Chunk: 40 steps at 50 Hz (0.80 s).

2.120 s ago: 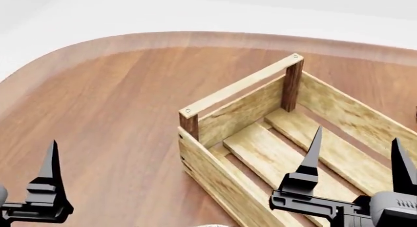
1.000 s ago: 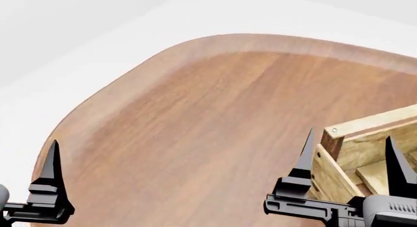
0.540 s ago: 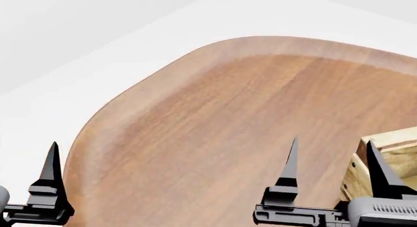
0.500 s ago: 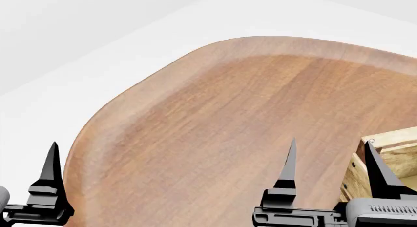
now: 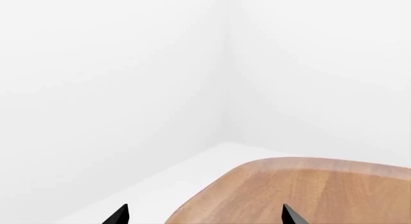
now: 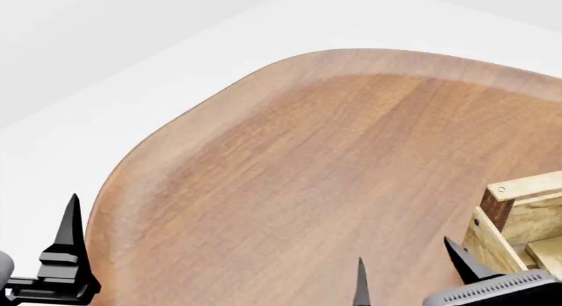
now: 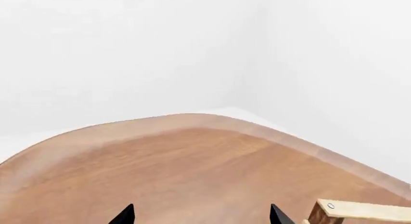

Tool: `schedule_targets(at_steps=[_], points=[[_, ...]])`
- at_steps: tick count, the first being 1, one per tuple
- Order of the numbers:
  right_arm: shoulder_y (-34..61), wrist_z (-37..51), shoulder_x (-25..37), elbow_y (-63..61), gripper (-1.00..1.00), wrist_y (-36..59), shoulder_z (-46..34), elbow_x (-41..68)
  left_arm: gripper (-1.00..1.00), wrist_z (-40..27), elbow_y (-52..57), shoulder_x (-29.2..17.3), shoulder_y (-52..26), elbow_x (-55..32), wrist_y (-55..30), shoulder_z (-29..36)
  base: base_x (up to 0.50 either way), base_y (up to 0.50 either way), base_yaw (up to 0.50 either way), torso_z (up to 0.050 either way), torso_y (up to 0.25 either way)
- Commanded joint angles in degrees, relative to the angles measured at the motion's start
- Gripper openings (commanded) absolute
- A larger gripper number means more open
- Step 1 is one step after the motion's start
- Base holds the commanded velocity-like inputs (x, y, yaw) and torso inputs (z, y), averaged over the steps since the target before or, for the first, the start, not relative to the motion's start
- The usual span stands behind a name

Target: Pick up the salad dressing and put it in the tray.

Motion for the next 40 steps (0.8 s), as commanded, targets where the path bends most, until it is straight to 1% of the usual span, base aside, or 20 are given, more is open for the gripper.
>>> schedule_targets(at_steps=[1, 5, 17, 32, 40], points=[[-1.6, -4.3, 6.0, 0.5, 1.0, 3.4, -3.4, -0.4, 1.0, -0.2, -0.2, -0.2, 0.2, 0.0, 0.2, 0.3, 0.0, 0.0, 0.0, 0.0, 0.0], [-2.8, -5.9, 7.8, 0.2, 1.0, 3.5, -4.5, -0.7, 1.0, -0.3, -0.2, -0.3, 0.1, -0.1, 0.2, 0.5, 0.0, 0.0, 0.0, 0.0, 0.0], [-6.0, -6.9, 10.6, -1.2, 1.0, 3.3, -4.9, -1.4, 1.0, -0.6, -0.2, -0.6, -0.2, -0.2, -0.1, 0.9, 0.0, 0.0, 0.0, 0.0, 0.0], [-9.8, -10.3, 13.4, -2.7, 1.0, 0.2, -7.1, -2.2, 1.0, -0.8, -0.3, -0.9, -0.4, -0.3, 0.0, 1.3, 0.0, 0.0, 0.0, 0.0, 0.0], [-12.7, -13.5, 14.9, -4.3, 1.0, -2.5, -7.3, -0.4, 1.0, -1.0, -0.2, -1.1, -0.3, -0.4, 0.0, 1.5, 0.0, 0.0, 0.0, 0.0, 0.0]])
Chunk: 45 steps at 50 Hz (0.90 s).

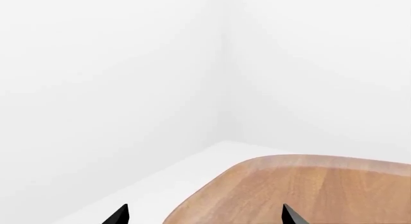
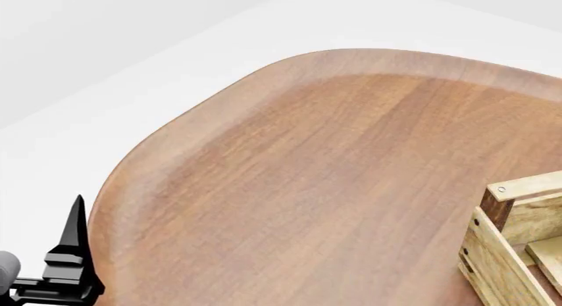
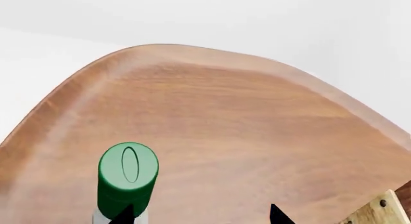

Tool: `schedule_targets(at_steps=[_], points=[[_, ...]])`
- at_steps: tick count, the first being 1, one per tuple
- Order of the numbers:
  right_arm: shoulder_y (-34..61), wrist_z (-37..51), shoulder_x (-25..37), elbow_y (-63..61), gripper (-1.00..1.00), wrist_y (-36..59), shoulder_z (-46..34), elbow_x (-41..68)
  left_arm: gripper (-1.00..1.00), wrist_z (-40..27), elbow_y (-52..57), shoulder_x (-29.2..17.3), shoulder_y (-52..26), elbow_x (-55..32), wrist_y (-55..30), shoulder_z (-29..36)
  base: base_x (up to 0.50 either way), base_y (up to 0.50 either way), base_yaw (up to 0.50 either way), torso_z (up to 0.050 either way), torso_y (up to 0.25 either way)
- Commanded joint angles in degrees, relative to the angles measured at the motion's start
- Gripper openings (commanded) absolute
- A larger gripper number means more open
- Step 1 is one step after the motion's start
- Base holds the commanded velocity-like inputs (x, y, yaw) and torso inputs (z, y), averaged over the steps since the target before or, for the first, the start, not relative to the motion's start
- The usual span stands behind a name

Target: Pick up the salad dressing and put it in the tray.

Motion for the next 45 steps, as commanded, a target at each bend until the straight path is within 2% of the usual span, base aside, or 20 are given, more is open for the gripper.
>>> schedule_targets(at_steps=[1, 16, 30, 45], points=[[-3.5, -3.4, 1.9, -1.4, 1.0, -3.0, -1.0, 1.0, 1.0, -0.2, 0.0, -0.2, 0.0, -0.2, 0.0, 0.3, 0.0, 0.0, 0.0, 0.0, 0.0], [-1.5, -7.0, -1.1, 2.8, 1.0, -5.2, -4.8, 2.3, 1.0, -0.5, -0.4, -0.4, 0.4, -0.3, 0.7, 0.5, 0.0, 0.0, 0.0, 0.0, 0.0], [6.0, -9.5, -7.9, 15.3, 1.0, -7.7, -10.4, -0.5, 1.0, -0.7, -0.8, -0.6, 0.3, -0.3, 1.1, 0.8, 0.0, 0.0, 0.0, 0.0, 0.0], [9.2, -10.1, -11.9, 21.3, 1.0, -9.6, -11.3, -0.2, 1.0, -1.0, -0.8, -0.8, 0.4, -0.4, 1.3, 1.2, 0.0, 0.0, 0.0, 0.0, 0.0]])
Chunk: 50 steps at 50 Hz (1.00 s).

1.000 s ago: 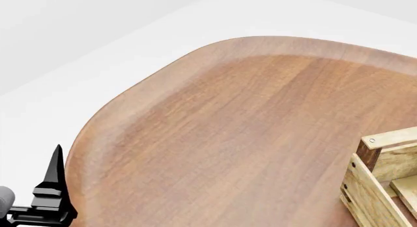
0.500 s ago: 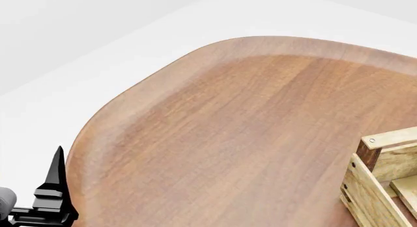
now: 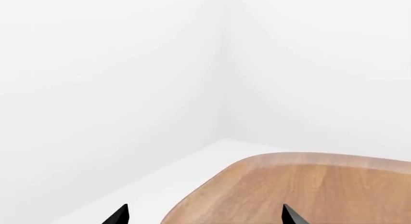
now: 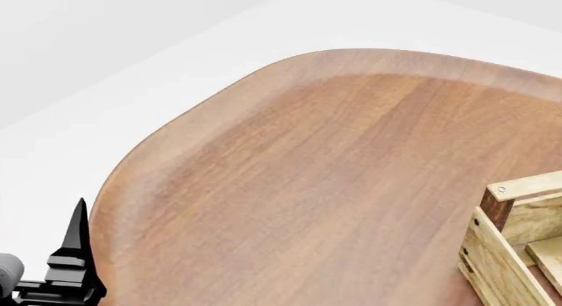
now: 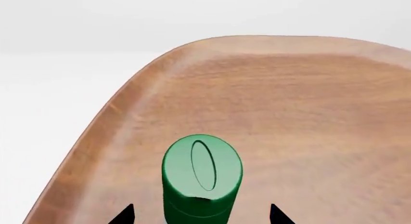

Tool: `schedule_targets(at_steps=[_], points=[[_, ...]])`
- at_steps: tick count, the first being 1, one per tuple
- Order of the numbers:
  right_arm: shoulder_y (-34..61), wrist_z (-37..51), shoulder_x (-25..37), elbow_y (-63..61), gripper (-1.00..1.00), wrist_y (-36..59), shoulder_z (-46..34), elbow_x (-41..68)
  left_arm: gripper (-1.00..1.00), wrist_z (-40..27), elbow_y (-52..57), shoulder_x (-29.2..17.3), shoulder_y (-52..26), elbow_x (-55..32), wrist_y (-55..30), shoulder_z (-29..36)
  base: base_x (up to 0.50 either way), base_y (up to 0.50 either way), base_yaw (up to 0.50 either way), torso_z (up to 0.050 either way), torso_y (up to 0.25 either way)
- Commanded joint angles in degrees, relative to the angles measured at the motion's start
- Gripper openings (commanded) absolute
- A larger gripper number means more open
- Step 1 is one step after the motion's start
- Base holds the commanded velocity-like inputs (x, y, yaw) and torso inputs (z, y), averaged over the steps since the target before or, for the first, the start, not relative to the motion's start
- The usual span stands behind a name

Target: Pick up the salad dressing and put it in the tray.

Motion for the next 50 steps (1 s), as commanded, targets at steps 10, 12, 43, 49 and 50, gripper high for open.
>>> schedule_targets(at_steps=[10, 12, 43, 49, 50], points=[[5.0, -3.4, -5.6, 9.4, 1.0, -3.6, -3.8, -0.5, 1.0, -0.3, -0.2, -0.4, 0.2, -0.3, 0.5, 0.1, 0.0, 0.0, 0.0, 0.0, 0.0], [5.4, -3.7, -6.0, 10.4, 1.0, -3.9, -4.0, -0.5, 1.0, -0.3, -0.3, -0.4, 0.2, -0.3, 0.6, 0.1, 0.0, 0.0, 0.0, 0.0, 0.0], [4.7, 2.7, -4.0, -2.3, -1.0, 1.3, 3.8, 6.8, 1.0, -1.0, 0.1, -1.1, -0.2, -0.9, 0.5, 0.3, 0.0, 0.0, 0.0, 0.0, 0.0], [4.5, 4.7, -3.0, -6.1, -1.0, 2.8, 6.2, 8.6, 1.0, -0.9, -0.2, -1.1, 0.0, -0.8, 1.0, 0.4, 0.0, 0.0, 0.0, 0.0, 0.002], [4.5, 5.1, -2.8, -6.9, -1.0, 3.0, 6.6, 8.8, 1.0, -1.0, -0.3, -1.1, 0.0, -0.8, 1.0, 0.4, 0.0, 0.0, 0.0, 0.0, 0.0]])
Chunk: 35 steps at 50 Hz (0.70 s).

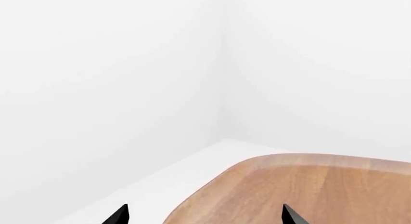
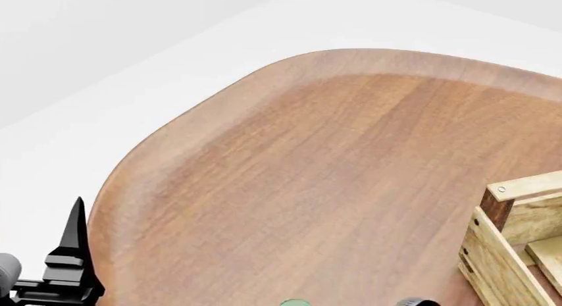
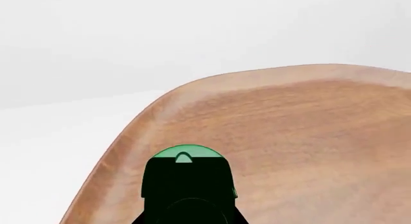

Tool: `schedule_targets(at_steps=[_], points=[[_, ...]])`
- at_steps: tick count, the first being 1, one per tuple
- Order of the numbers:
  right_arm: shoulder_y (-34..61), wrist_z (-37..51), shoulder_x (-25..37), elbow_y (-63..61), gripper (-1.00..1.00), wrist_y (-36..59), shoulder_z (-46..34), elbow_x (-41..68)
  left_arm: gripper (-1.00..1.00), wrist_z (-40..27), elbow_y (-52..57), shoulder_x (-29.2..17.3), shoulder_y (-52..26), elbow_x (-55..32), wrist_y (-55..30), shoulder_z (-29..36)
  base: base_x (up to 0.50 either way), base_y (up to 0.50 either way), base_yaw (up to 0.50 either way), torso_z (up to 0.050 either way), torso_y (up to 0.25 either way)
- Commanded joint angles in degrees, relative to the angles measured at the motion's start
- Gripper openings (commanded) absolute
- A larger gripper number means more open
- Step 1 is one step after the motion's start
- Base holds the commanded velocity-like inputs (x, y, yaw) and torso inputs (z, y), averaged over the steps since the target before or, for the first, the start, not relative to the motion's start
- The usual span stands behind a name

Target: Pick up the salad dressing and put it in the tray.

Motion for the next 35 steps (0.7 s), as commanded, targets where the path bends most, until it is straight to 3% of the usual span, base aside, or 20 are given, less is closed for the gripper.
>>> schedule_targets(at_steps=[1, 35], points=[[0.0, 2.9, 1.7, -7.7, -1.0, 2.3, 4.1, 2.9, 1.0, -0.1, -0.2, -0.1, 0.1, -0.1, 0.4, 0.0, 0.0, 0.0, 0.0, 0.0, 0.0], [5.0, 15.6, 6.6, -16.5, -1.0, 10.6, 20.9, 12.3, 1.0, -0.7, -0.1, -0.6, 0.8, -1.2, 1.2, -0.4, 0.0, 0.0, 0.0, 0.0, 0.0]])
